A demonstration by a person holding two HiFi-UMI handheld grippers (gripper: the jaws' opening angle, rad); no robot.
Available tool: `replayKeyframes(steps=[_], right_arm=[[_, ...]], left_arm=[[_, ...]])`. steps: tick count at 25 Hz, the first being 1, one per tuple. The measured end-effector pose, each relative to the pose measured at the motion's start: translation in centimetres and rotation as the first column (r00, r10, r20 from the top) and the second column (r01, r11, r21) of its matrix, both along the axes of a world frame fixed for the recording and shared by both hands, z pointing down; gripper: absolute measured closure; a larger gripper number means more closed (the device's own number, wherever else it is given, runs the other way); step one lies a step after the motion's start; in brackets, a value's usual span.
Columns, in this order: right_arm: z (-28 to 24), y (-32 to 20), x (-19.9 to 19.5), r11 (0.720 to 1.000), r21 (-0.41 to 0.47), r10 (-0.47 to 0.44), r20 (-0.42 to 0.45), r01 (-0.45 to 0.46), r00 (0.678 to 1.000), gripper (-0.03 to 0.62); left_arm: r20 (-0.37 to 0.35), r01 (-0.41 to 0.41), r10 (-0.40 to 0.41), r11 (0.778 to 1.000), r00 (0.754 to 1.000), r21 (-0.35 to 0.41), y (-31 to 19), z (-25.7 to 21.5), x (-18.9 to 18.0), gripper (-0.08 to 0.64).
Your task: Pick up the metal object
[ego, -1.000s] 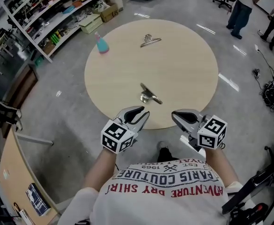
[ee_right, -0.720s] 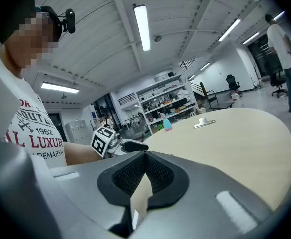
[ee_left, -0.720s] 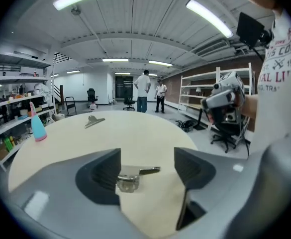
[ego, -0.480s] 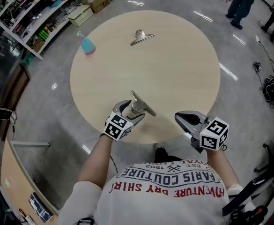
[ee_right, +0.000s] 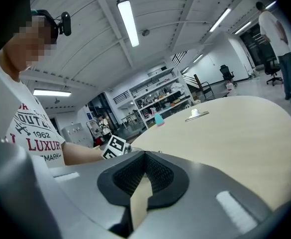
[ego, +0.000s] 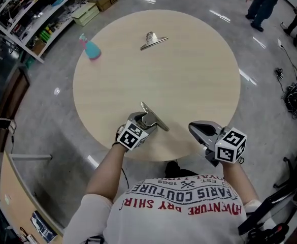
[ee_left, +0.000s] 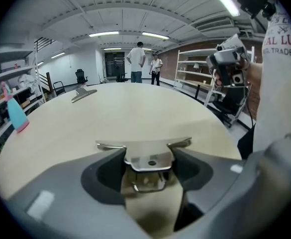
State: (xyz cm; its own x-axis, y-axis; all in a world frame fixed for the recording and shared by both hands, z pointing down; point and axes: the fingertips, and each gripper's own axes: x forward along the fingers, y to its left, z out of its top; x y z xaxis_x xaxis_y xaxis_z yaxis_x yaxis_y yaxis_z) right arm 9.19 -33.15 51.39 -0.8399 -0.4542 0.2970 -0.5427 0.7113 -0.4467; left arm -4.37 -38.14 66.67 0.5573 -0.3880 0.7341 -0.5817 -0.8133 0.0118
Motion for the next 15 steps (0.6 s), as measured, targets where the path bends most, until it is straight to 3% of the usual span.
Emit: replayKeyframes(steps=[6,11,15], right_arm=[[-2.5,1.0,-0.3,0.998,0.058,0.006,-0.008,-0.006,1.000,0.591],[-5.7,3.9,-0.8,0.991,0.134,0.019,-0.006,-0.018,1.000,0.591],[-8.6,9.5,-3.0,0.981,0.191,0.016,0.012,-0.018,1.000,0.591]], left_arm=[[-0.083,0.057,-0.055,0.998,0.995,0.016,1.6,-3.2,0.3,0.276],[-0.189,0.060,-0.044,0.995,0.981,0.080,6.0,-10.4,0.6,0.276],[-0.266,0.065,-0.024,0.987,0.964,0.147,12.7,-17.2,-0.6,0.276]])
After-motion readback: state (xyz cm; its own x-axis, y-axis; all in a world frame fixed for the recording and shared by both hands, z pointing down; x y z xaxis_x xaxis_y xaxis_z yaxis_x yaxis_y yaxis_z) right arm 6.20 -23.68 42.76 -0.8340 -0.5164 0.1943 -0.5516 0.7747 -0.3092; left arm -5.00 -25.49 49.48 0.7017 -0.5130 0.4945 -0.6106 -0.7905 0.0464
